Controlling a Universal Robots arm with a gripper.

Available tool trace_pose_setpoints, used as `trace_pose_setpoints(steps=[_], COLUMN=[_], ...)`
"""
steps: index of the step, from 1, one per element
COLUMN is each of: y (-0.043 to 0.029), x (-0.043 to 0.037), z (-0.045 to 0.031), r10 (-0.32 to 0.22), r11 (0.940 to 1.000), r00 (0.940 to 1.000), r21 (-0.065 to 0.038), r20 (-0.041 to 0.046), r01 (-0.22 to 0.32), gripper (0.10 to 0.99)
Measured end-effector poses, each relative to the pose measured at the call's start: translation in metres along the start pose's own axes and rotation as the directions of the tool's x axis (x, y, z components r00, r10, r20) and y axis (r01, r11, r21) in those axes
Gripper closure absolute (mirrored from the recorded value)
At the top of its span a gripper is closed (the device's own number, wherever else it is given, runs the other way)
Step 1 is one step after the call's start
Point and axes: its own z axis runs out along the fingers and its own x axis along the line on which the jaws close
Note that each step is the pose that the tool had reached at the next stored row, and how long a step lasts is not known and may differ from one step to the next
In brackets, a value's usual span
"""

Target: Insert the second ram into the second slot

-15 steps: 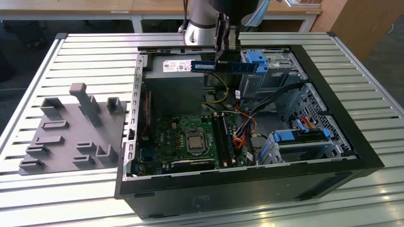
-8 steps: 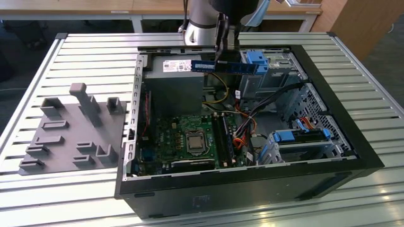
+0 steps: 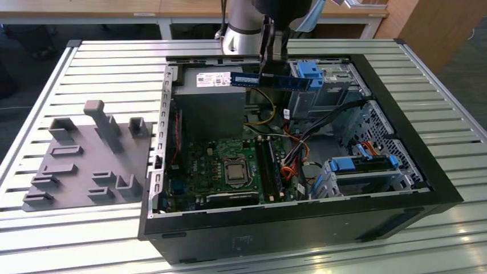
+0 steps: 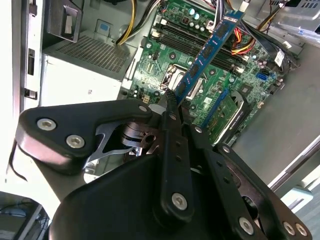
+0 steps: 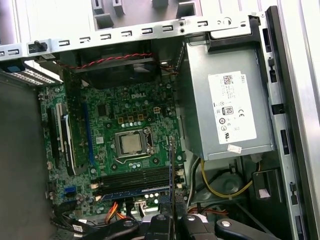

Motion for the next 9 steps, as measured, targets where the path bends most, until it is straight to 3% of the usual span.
trace_pose_setpoints(steps=[9], y=[-0.0001], x=[0.0003], z=[0.0000], r10=[0.020], r11=[0.9998], r00=[0.9998], r21=[0.000], r20=[0.0008], r01=[-0.020], gripper=[0.949])
